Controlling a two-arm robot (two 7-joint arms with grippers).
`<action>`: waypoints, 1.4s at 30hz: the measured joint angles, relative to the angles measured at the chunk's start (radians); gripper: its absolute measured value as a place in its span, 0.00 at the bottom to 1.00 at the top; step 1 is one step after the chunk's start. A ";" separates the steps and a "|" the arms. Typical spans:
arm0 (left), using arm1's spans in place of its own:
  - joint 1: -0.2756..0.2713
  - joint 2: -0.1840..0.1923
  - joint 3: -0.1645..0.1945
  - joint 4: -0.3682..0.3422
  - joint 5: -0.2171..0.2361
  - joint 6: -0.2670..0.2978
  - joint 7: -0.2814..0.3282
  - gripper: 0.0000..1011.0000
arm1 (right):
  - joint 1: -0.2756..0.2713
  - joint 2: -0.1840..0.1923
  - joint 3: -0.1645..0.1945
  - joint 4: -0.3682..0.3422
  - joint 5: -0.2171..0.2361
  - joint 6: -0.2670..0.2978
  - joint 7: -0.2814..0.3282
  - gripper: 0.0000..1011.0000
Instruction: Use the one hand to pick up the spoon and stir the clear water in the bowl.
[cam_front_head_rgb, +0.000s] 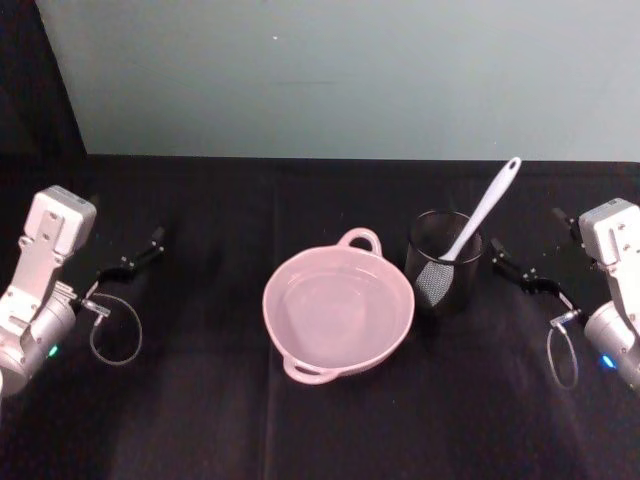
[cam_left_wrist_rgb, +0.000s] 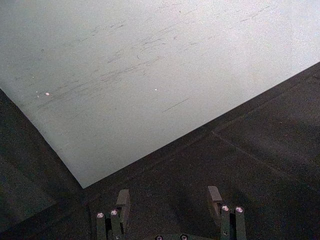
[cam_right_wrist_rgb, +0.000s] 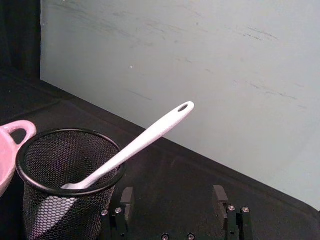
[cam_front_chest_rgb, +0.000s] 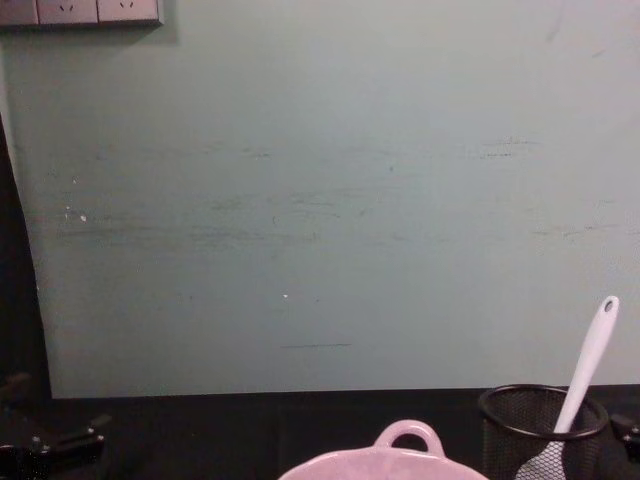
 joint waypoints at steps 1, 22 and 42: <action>0.000 0.000 0.000 0.000 0.000 0.000 0.000 1.00 | 0.000 0.000 0.000 0.000 0.000 0.000 0.000 0.99; 0.000 0.000 0.000 0.000 0.000 0.000 0.000 1.00 | 0.000 0.000 0.000 0.000 0.000 0.000 0.000 0.99; 0.000 0.000 0.000 0.000 0.000 0.000 0.000 1.00 | 0.000 0.000 0.000 0.000 0.000 0.000 0.000 0.99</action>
